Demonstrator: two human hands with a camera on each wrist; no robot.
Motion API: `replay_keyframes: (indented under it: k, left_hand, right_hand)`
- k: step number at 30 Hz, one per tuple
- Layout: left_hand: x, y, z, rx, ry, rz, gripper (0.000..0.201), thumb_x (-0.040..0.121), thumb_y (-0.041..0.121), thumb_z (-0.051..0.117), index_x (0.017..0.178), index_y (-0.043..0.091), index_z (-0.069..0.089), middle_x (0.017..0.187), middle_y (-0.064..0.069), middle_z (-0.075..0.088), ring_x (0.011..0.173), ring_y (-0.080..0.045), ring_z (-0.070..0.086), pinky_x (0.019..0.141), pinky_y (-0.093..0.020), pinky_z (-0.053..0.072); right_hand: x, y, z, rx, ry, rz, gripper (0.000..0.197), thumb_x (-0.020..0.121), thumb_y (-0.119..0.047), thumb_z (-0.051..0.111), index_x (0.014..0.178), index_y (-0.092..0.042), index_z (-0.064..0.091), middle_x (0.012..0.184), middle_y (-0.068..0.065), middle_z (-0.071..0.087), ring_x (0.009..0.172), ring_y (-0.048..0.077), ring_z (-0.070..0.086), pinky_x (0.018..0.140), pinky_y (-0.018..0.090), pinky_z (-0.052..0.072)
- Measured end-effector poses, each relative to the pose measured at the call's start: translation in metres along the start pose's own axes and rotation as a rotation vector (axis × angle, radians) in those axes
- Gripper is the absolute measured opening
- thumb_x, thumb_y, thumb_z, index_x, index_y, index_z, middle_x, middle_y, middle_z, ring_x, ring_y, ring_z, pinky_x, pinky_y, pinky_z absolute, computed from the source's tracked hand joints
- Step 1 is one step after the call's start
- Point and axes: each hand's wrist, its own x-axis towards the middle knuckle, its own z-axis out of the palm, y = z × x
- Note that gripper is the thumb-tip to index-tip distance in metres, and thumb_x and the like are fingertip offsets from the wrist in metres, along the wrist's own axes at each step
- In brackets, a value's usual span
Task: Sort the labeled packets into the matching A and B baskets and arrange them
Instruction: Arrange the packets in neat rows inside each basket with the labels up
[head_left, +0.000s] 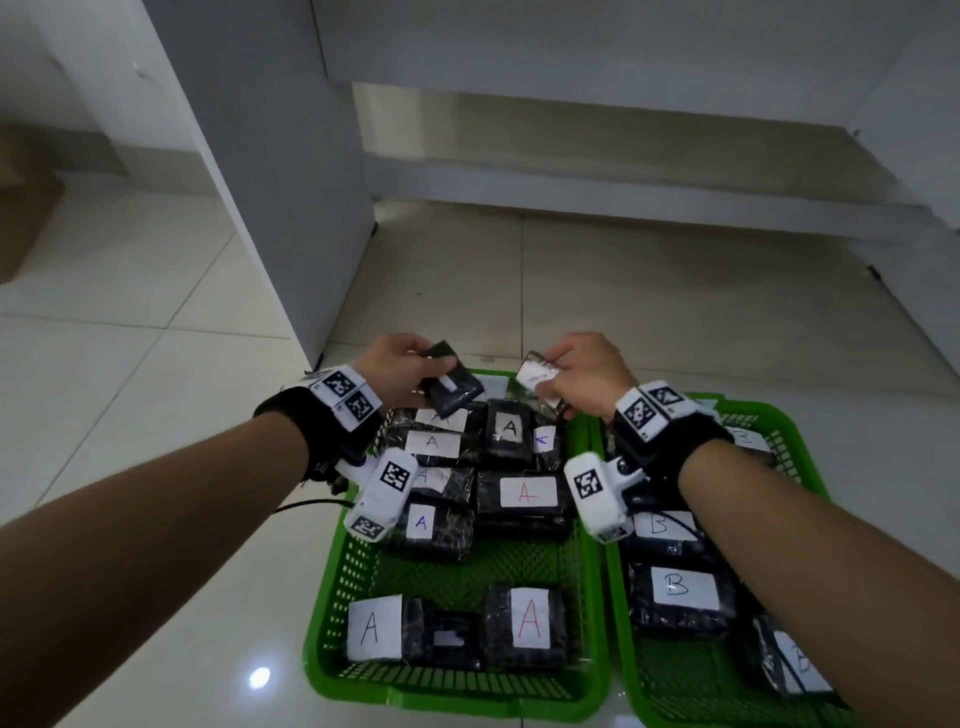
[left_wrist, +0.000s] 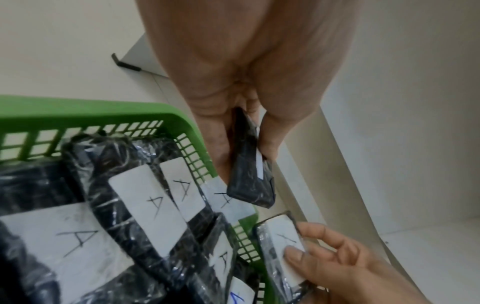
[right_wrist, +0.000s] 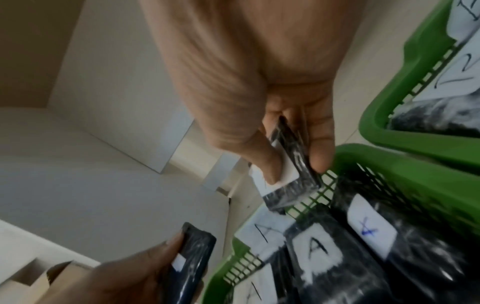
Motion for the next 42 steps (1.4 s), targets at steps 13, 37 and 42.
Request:
replay_keyframes:
  k: [13, 37, 42]
  left_hand:
    - [0.021, -0.033, 0.013, 0.020, 0.029, -0.088, 0.018, 0.086, 0.001, 0.069, 0.104, 0.001, 0.065, 0.105, -0.022, 0.071, 0.098, -0.035, 0.070, 0.085, -0.053, 0.058]
    - [0.016, -0.038, 0.014, -0.181, 0.087, -0.110, 0.012, 0.085, -0.004, 0.066, 0.096, -0.006, 0.068, 0.104, -0.026, 0.069, 0.094, -0.037, 0.069, 0.067, -0.036, 0.062]
    - [0.012, -0.036, 0.009, -0.283, -0.077, 0.078, 0.023, 0.079, -0.018, 0.062, 0.091, 0.001, 0.067, 0.117, -0.021, 0.069, 0.105, -0.032, 0.069, 0.090, -0.034, 0.057]
  right_hand:
    - [-0.002, 0.024, 0.046, -0.523, -0.042, -0.382, 0.040, 0.074, -0.046, 0.084, 0.102, -0.018, 0.077, 0.095, 0.000, 0.064, 0.088, 0.019, 0.058, 0.074, 0.030, 0.048]
    - [-0.007, 0.046, 0.024, -0.597, 0.126, -0.395, 0.029, 0.091, -0.032, 0.073, 0.115, -0.016, 0.076, 0.107, 0.003, 0.067, 0.107, 0.019, 0.056, 0.096, 0.033, 0.049]
    - [-0.017, 0.034, 0.017, -0.252, 0.166, -0.332, 0.028, 0.086, -0.020, 0.078, 0.113, -0.019, 0.075, 0.104, -0.006, 0.072, 0.088, 0.008, 0.066, 0.086, 0.032, 0.059]
